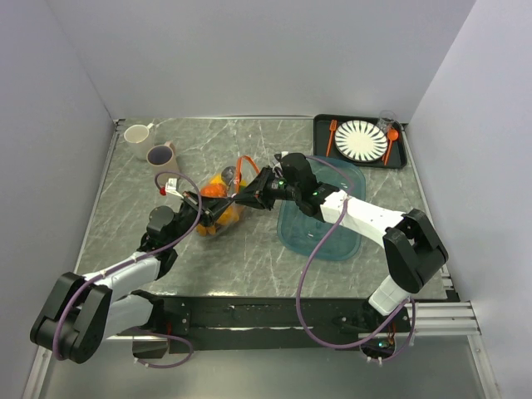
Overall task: Place the food in the zip-top bag and seal the zipper
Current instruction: Zip the zipper food storage bag at the center of the board.
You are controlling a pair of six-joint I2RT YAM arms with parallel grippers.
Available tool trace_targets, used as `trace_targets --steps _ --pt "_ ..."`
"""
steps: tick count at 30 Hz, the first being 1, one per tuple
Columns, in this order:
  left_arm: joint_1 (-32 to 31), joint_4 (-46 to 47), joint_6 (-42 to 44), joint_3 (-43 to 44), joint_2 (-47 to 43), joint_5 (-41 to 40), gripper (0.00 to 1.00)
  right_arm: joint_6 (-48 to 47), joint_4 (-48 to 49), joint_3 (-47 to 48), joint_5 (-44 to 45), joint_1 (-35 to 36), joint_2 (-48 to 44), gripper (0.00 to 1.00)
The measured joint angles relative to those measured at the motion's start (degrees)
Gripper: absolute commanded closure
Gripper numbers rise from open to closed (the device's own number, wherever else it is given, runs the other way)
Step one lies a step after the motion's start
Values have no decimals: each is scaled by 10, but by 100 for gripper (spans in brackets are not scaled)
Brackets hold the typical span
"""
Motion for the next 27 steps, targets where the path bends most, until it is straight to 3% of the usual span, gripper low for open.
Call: trace_targets --steps 6,27 --pt "0 -1 2 0 -1 1 99 2 3 1 -6 0 2 65" --pt "0 -13 2 -3 -23 0 99 6 13 8 -14 0 13 73"
